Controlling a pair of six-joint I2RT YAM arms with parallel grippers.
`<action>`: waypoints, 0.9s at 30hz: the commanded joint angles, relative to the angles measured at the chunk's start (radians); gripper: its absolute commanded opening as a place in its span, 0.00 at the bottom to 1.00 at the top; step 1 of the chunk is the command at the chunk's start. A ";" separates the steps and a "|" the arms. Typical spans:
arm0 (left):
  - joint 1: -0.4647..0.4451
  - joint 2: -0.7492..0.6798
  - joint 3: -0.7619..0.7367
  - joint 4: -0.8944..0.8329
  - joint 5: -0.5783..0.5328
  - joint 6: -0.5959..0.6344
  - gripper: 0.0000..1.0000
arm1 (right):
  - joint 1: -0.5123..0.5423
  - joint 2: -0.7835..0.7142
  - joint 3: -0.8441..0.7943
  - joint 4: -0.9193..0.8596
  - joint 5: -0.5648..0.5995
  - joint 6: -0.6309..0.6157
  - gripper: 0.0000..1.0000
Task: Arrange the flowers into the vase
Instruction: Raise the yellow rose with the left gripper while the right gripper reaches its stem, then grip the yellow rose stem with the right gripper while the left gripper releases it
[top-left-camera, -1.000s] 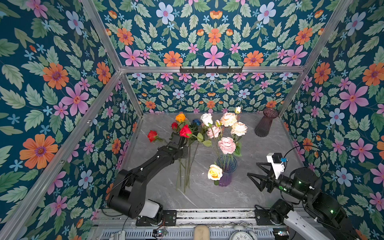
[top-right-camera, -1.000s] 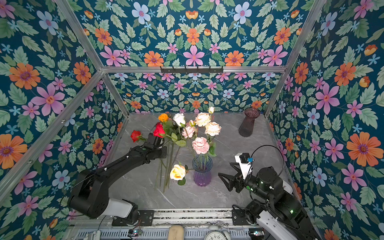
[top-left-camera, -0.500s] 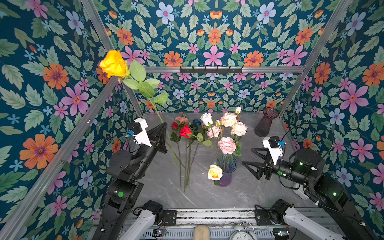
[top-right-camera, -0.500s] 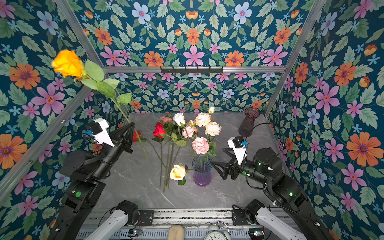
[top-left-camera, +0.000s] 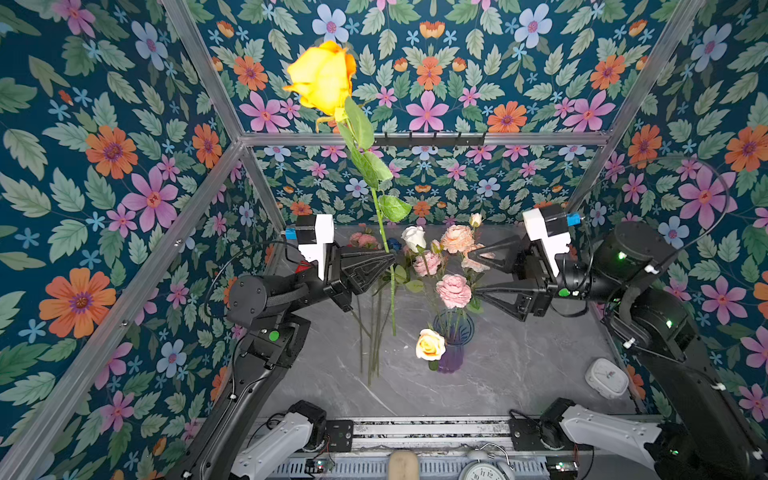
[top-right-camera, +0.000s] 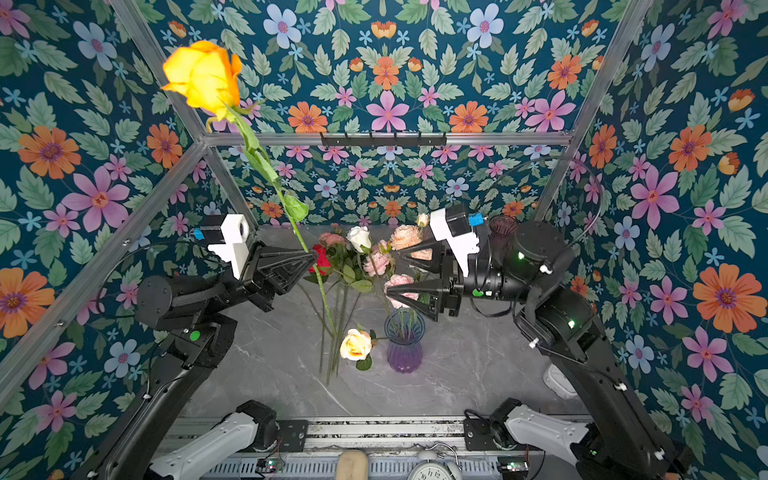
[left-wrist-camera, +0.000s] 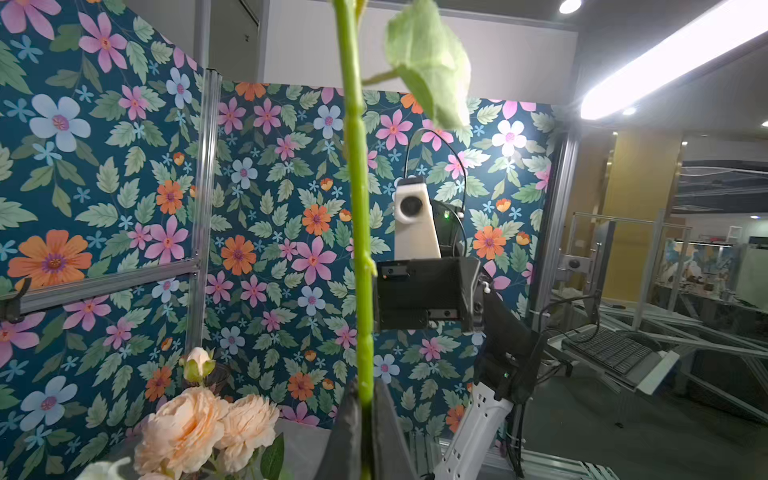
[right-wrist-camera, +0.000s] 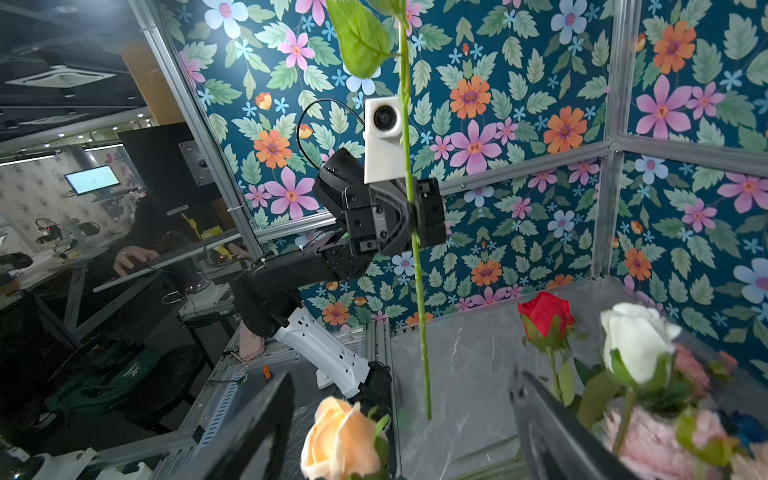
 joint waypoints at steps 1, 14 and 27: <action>-0.006 0.008 0.004 0.029 0.038 -0.012 0.00 | 0.000 0.100 0.099 0.014 -0.016 -0.049 0.82; -0.085 0.141 0.039 -0.023 0.034 0.016 0.00 | 0.024 0.413 0.408 0.151 -0.258 0.073 0.71; -0.141 0.164 0.067 -0.073 0.021 0.074 0.00 | 0.038 0.423 0.359 0.176 -0.218 0.084 0.11</action>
